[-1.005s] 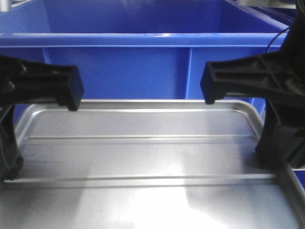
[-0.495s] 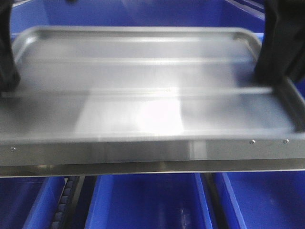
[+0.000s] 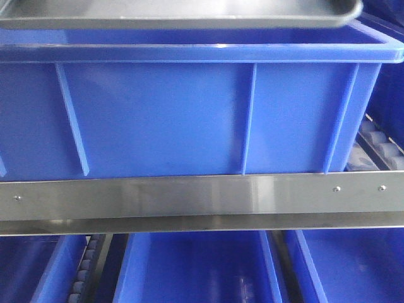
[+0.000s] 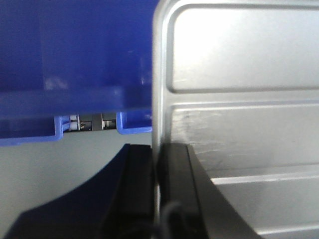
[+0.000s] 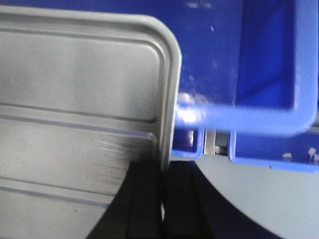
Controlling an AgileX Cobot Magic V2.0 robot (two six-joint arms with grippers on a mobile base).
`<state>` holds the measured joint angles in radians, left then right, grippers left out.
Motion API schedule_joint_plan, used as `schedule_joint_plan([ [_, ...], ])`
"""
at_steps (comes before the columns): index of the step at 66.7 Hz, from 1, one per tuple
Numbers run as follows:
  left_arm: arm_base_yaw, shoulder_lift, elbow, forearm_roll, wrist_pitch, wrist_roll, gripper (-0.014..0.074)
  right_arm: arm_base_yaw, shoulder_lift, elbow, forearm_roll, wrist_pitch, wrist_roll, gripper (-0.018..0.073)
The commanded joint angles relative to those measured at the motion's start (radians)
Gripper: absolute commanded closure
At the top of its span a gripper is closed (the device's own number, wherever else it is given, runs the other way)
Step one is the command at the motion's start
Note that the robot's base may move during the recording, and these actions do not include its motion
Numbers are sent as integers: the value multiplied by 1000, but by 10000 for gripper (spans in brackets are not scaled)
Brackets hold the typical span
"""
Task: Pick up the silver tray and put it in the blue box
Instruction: 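Raise the tray with both grippers and move it over the blue bin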
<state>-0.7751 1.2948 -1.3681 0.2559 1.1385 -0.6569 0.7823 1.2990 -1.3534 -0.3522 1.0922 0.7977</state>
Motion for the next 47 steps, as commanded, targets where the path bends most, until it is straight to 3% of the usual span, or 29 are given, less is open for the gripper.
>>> schedule_joint_plan([
  [1, 65, 12, -81, -194, -213, 140, 604, -36, 38, -116, 126, -194, -110, 499],
  [11, 179, 82, -161, -342, -231, 295, 604, -117, 135, -244, 233, -195, -238, 499],
  [16, 221, 117, -206, -373, -238, 347, 604, -151, 180, -301, 271, -196, -269, 499],
  [28, 282, 217, -319, -375, -238, 402, 604, -207, 283, -401, 283, -205, -300, 499],
  [47, 298, 324, -368, -375, -265, 424, 604, -248, 376, -436, 283, -282, -309, 499],
])
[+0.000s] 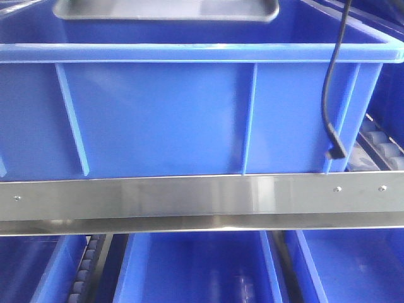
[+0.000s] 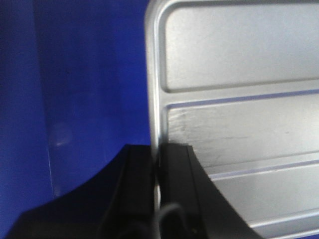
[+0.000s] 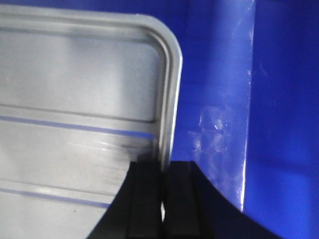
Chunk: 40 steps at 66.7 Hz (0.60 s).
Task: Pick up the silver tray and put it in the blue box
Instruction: 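Raise the tray with both grippers and move it over the blue bin, then lower the tray into the blue bin and open both grippers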
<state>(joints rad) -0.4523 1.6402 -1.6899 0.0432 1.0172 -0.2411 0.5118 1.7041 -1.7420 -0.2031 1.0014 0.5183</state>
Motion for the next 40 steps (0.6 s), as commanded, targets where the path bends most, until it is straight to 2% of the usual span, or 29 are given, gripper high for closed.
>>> schedule_joint_plan([
  [1, -25, -17, -46, -162, -139, 9, 604, 22, -28, -48, 134, -192, -30, 499],
  [24, -25, 10, -46, -161, -128, 9, 604, 22, -17, -48, 132, -188, -30, 499],
  [40, -25, 10, -46, -102, -127, 9, 603, 22, -13, -48, 126, -188, -30, 499],
])
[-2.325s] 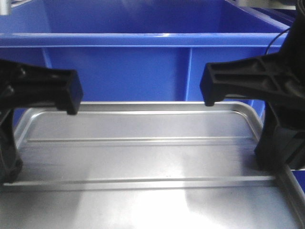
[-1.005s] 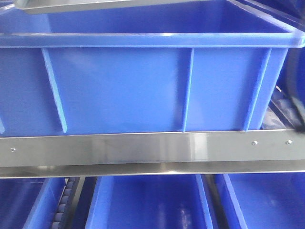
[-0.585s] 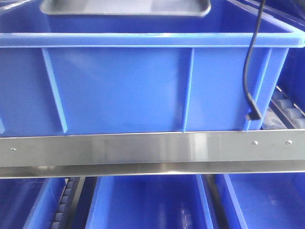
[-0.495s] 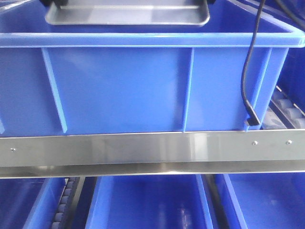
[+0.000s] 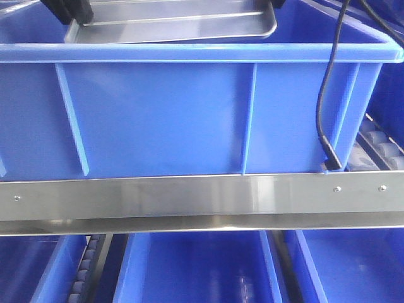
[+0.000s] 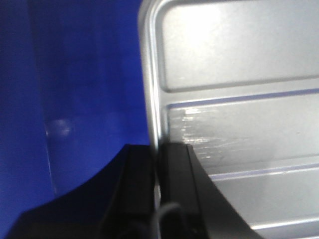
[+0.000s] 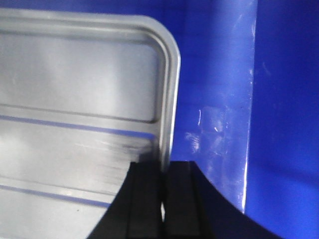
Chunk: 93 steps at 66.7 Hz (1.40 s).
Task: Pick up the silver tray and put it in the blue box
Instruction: 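Lower the tray into the blue bin and open both grippers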
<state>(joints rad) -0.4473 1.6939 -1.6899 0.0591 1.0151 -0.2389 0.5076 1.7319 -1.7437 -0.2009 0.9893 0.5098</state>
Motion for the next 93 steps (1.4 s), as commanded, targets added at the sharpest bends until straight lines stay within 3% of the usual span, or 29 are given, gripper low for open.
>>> schedule_joint_plan([
  [1, -30, -44, -46, -116, -122, 6, 599, 26, -41, -46, 122, -175, -21, 499],
  [5, -30, -44, -46, -114, -110, 6, 547, 25, -41, -46, 123, -175, -21, 499],
  [14, -30, -43, -46, -101, -100, -3, 267, 25, -41, -46, 118, -173, -23, 496],
  [17, -30, -43, -46, -72, -107, -3, 193, 21, -41, -46, 96, -161, -32, 456],
  [23, -22, -43, -46, -24, -105, -3, 171, 10, -41, -46, 80, -136, -37, 301],
  [30, 9, -43, -46, -24, -105, -3, 173, -9, -41, -46, 81, -124, -37, 85],
  [37, 40, -43, -46, -36, -93, -5, 173, -10, -41, -46, 81, -113, -37, 3],
  [49, 62, -43, -46, -67, -89, -5, 174, -10, -40, -46, 80, -131, -37, 10],
  [53, 62, -43, -46, -67, -89, -5, 215, -10, -40, -46, 80, -136, -37, 25],
  [59, 62, -43, -46, -71, -87, -5, 372, -10, -39, -46, 80, -135, -37, 134],
  [67, 62, -43, -46, -84, -87, -5, 624, -10, -39, -46, 80, -134, -37, 396],
  [71, 62, -43, -46, -84, -91, -5, 590, -10, -39, -46, 80, -135, -37, 513],
  [86, 64, -44, -44, -110, -43, -3, 608, -10, -42, -40, 114, -133, -38, 504],
  [93, 64, -69, -5, -161, -120, -3, 598, 2, -60, 5, 114, -195, -60, 504],
])
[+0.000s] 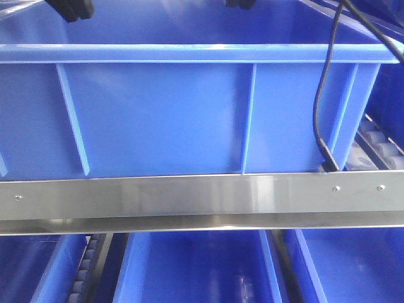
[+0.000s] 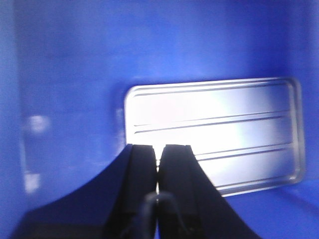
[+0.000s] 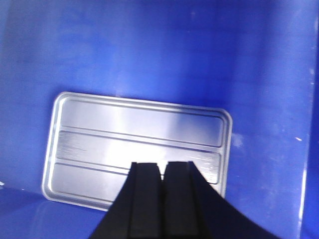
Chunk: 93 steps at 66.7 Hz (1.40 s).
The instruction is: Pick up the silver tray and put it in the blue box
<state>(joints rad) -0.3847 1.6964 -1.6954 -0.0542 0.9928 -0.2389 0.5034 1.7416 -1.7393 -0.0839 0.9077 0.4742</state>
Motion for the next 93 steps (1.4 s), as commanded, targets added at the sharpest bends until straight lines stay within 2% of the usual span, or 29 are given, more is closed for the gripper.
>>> schedule_joint_plan([
  [1, 2, -78, 10, -52, -114, -3, 598, 11, -80, 11, -3, -135, -31, 504],
  [12, 0, -228, 228, -79, -343, -3, 598, 44, -222, 224, -3, -394, -123, 505],
  [22, 0, -420, 472, -88, -519, 51, 598, 69, -408, 492, -5, -682, -157, 505],
  [32, -20, -676, 759, -87, -840, 105, 598, 69, -594, 724, -5, -914, -157, 505],
  [36, -37, -778, 856, -81, -934, 118, 598, 69, -668, 820, -32, -998, -157, 505],
  [41, -53, -888, 940, -47, -951, 118, 600, 69, -747, 905, -95, -1032, -157, 505],
  [47, -75, -1032, 1026, -45, -948, 118, 602, 69, -838, 991, -156, -1023, -157, 505],
  [53, -81, -1175, 1091, -45, -948, 118, 602, 69, -923, 1056, -160, -1027, -157, 505],
  [63, -81, -1331, 1129, -45, -945, 118, 602, 69, -971, 1069, -160, -1028, -157, 505],
  [93, -81, -1370, 1134, -45, -949, 118, 603, 69, -967, 1073, -160, -1029, -157, 505],
])
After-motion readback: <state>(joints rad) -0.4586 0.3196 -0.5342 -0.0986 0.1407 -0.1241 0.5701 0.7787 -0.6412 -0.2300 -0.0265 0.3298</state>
